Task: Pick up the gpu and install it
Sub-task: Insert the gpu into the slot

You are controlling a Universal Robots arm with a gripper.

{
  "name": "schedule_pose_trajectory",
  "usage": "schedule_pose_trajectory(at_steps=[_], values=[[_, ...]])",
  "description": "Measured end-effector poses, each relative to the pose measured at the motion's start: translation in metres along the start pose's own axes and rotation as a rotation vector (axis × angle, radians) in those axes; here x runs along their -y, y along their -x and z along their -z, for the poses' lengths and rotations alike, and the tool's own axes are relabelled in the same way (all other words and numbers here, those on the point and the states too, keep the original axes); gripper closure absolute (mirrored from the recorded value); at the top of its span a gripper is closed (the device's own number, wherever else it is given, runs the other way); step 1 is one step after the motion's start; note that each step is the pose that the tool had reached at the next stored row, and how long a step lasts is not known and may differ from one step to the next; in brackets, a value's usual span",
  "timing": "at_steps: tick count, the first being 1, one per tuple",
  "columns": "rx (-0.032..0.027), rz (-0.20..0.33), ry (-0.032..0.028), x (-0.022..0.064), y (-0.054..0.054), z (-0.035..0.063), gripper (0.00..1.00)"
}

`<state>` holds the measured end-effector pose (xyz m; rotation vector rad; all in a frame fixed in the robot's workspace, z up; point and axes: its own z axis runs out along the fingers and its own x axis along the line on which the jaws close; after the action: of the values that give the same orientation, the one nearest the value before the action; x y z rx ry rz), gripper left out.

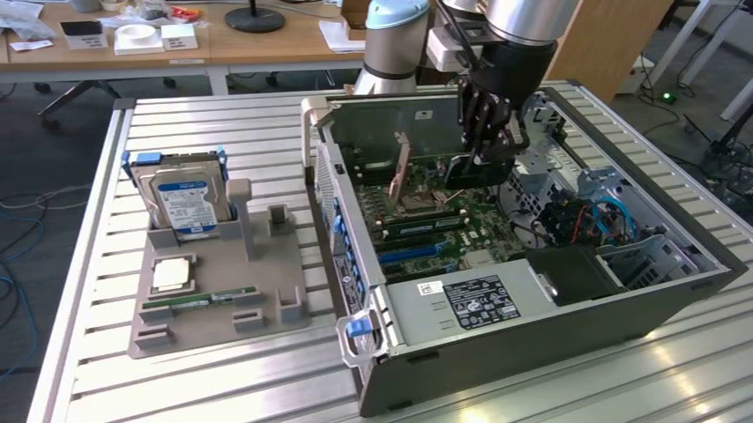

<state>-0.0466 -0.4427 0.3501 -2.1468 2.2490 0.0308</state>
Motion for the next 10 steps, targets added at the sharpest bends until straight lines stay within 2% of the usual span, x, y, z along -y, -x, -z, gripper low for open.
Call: schedule_pose_trajectory(at_steps=[10], values=[[-0.0002, 0.000, 0.0000, 0.0000, -0.0001, -0.0026, 0.73]])
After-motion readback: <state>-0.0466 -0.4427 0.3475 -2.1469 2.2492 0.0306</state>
